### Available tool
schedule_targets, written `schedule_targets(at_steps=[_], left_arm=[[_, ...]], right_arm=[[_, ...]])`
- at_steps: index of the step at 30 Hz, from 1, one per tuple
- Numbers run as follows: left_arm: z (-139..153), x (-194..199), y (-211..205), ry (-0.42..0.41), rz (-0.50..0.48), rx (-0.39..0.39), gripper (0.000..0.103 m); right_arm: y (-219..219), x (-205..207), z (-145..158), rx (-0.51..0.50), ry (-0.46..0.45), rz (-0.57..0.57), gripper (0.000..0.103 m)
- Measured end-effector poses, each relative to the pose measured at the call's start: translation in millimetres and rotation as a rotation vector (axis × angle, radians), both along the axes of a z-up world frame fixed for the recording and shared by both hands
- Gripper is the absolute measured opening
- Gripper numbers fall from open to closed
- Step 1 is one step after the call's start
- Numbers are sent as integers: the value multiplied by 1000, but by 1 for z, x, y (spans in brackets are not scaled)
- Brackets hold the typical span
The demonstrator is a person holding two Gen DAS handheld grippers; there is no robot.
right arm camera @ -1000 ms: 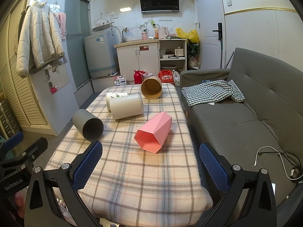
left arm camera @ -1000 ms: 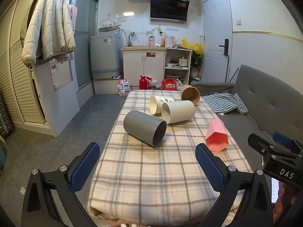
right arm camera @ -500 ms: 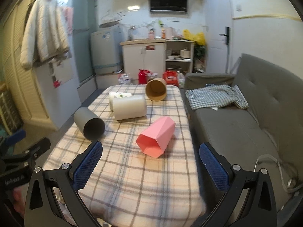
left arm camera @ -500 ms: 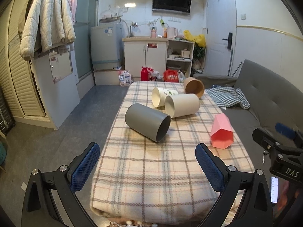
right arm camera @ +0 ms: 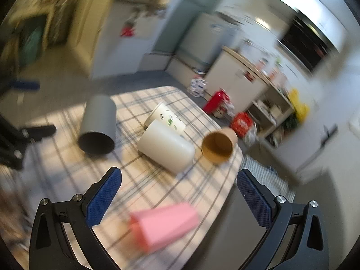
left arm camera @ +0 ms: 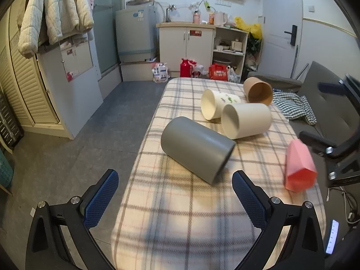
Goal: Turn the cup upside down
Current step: 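Move the right tool to the white cup lying on its side and grasp its rim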
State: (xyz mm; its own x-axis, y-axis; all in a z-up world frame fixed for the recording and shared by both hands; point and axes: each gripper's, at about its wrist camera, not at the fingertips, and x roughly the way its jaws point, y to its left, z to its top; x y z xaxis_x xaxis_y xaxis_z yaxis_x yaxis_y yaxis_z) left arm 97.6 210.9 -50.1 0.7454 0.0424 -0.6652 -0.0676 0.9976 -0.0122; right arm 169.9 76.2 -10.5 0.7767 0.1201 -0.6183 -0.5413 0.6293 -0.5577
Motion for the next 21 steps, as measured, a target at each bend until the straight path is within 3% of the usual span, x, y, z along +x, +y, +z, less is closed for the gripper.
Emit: schedule_targets(at_steps=[4, 8, 17, 21], left_arm=[[-8, 19, 7, 22, 8, -8, 103], [-19, 34, 12, 45, 6, -20, 103], [-36, 46, 24, 80, -17, -86, 103], [-34, 45, 24, 78, -23, -93, 103]], right_arm=[[24, 35, -34, -175, 50, 119, 103], [41, 65, -62, -276, 86, 186, 102], [64, 107, -99, -357, 127, 246, 101], [68, 107, -101, -349, 162, 238, 85]])
